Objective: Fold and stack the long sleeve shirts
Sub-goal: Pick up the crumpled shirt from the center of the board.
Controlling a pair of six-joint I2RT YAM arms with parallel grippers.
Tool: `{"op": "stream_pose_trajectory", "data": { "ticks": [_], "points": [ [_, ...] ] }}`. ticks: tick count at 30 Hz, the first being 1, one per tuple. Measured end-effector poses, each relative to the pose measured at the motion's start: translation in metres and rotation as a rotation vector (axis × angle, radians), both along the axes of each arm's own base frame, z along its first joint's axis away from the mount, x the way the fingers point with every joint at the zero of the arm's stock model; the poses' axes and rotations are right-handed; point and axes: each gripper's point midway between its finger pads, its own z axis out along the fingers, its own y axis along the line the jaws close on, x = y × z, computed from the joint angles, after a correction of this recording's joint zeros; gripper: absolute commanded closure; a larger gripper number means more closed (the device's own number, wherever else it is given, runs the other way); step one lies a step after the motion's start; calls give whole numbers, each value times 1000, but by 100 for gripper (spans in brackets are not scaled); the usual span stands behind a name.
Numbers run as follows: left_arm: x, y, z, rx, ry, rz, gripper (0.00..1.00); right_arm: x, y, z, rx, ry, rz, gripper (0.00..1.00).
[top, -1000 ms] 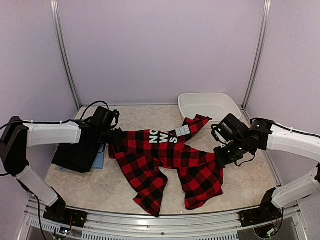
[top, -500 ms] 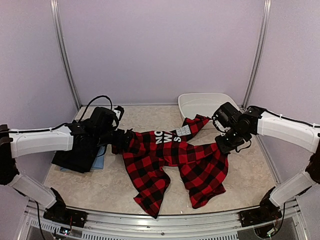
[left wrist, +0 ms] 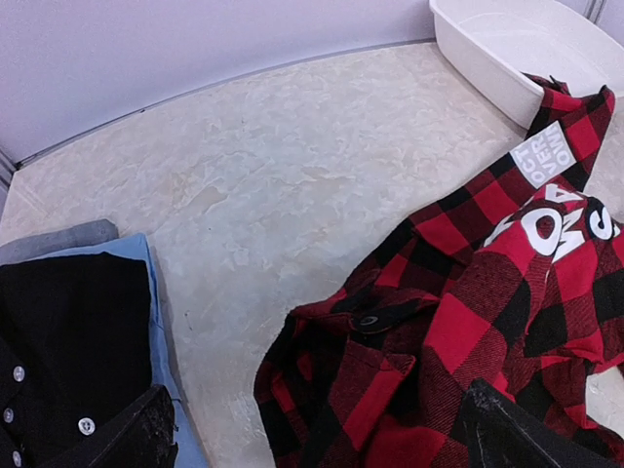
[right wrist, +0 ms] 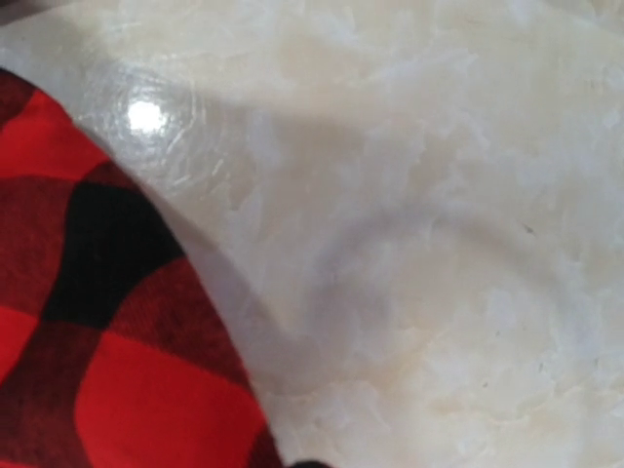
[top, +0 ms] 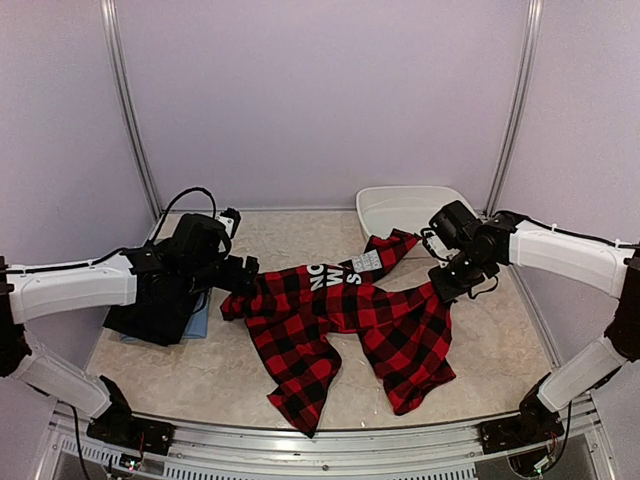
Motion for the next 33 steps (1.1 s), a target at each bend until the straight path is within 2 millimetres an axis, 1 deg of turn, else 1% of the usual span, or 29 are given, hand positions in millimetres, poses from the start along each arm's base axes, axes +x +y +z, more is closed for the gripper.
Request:
{"op": "stream_pose_trajectory", "data": {
  "ticks": [5, 7, 9, 12, 14, 16, 18, 19, 24, 26, 30, 33],
  "points": [
    [-1, 9, 4, -69, 19, 7, 12, 0, 3, -7, 0, 21, 15, 100],
    [-9, 3, 2, -124, 42, -42, 17, 0, 4, -8, 2, 26, 22, 100],
    [-24, -4, -5, -184, 78, -97, 23, 0, 5, -7, 9, 28, 28, 100],
    [-53, -9, -25, -289, 159, -159, 25, 1, 9, -5, 24, 22, 36, 100],
    [-75, -9, -46, -340, 217, -175, 27, 2, 11, -4, 32, 19, 42, 100],
    [-97, -10, -65, -369, 278, -184, 31, 3, 12, -3, 37, 17, 48, 100],
    [-112, -12, -78, -386, 321, -197, 32, 4, 14, -3, 40, 18, 55, 100],
    [-115, -13, -83, -392, 339, -193, 32, 5, 16, -3, 44, 18, 59, 100],
    [-110, -18, -96, -398, 359, -170, 32, 7, 20, -5, 57, 24, 70, 100],
    [-105, -18, -106, -390, 370, -154, 33, 6, 22, -5, 63, 27, 73, 100],
    [-90, -10, -122, -370, 375, -110, 35, 6, 22, -5, 67, 29, 75, 100],
    [-80, -8, -123, -369, 352, -110, 39, 6, 22, -5, 69, 28, 75, 100]
  ]
}}
